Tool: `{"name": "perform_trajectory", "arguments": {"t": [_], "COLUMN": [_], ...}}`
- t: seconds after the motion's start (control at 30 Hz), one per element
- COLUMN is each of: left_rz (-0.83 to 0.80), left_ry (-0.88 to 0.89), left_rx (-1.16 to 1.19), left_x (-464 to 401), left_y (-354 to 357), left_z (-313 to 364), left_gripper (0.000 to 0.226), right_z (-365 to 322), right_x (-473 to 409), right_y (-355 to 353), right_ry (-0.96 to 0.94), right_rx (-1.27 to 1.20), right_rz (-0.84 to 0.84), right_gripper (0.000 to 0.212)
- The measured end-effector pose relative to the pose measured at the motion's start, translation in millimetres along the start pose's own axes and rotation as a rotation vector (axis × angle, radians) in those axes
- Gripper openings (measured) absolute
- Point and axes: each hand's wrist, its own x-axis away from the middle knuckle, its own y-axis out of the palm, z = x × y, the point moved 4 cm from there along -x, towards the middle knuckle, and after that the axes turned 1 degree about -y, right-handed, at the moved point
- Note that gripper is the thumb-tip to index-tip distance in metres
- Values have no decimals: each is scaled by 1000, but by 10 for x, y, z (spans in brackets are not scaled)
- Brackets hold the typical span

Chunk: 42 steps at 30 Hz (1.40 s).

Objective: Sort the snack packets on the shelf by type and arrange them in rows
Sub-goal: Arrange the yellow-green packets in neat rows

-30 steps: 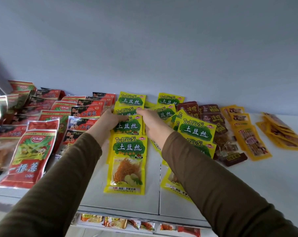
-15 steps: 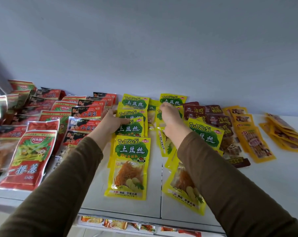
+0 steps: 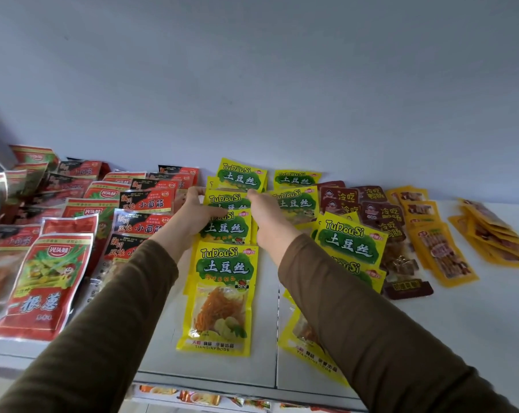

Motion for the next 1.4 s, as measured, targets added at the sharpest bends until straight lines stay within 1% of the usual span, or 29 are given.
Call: {"name": "perform_trajectory", "arguments": {"t": [0.1, 0.2, 0.3, 0.37, 0.43, 0.5, 0.53, 0.57, 0.67, 0.73, 0.77, 0.83, 0.9, 0.97, 1.07, 1.13, 1.2, 1.27, 1.37, 1.4], "left_rz": [-28, -25, -47, -81, -86, -39, -12, 2, 32, 52, 68, 134, 200, 215, 210, 151, 80, 56, 29, 24], "left_ry": [-12, -18, -30, -44, -41, -11, 2, 9, 22, 43, 57, 107, 223, 359, 543, 624, 621, 592, 569, 571], "left_rx": [-11, -11, 8, 72, 115, 83, 72, 73, 69, 37, -2, -171, -401, -577, -708, -803, -992, -1197, -1319, -1332], "left_x": [6, 25, 55, 76, 90, 75, 61, 46, 23, 16, 24, 76, 165, 362, 847, 1202, 1509, 1727, 1876, 1873], "left_y": [28, 26, 21, 27, 35, 28, 19, 13, 1, 2, 7, 11, -13, -32, -48, -19, 19, 61, 170, 192], "left_z": [61, 84, 70, 68, 77, 87, 89, 87, 80, 86, 101, 137, 148, 98, -62, -227, -438, -671, -929, -967], "left_gripper": [67, 70, 68, 58, 42, 25, 20, 21, 35, 43, 48, 61, 73, 82, 79, 77, 80, 83, 85, 84], "right_z": [-43, -59, -78, -95, -121, -164, -180, -193, -167, -131, -121, -102, -98, -107, -121, -136, -150, -168, -186, -186], "right_x": [-52, -104, -154, -195, -231, -278, -297, -314, -336, -321, -320, -341, -386, -430, -478, -503, -519, -552, -620, -623], "right_y": [20, 20, 44, 71, 97, 109, 116, 120, 151, 164, 163, 149, 149, 157, 132, 112, 103, 93, 109, 123], "right_ry": [15, 40, 12, -25, -72, -137, -157, -163, -127, -114, -129, -159, -180, -214, -243, -234, -201, -210, -280, -286], "right_rx": [-81, -108, -75, -23, 16, 84, 106, 113, 74, 40, 47, 91, 87, 75, 64, -14, -102, -62, 39, 57], "right_rz": [22, 18, -7, 0, 26, 46, 52, 51, -8, -38, -34, 5, 39, 51, 40, 14, 5, 44, 84, 82], "right_gripper": [46, 59, 69, 63, 53, 41, 40, 40, 39, 49, 51, 50, 52, 55, 52, 46, 36, 27, 20, 21]}}
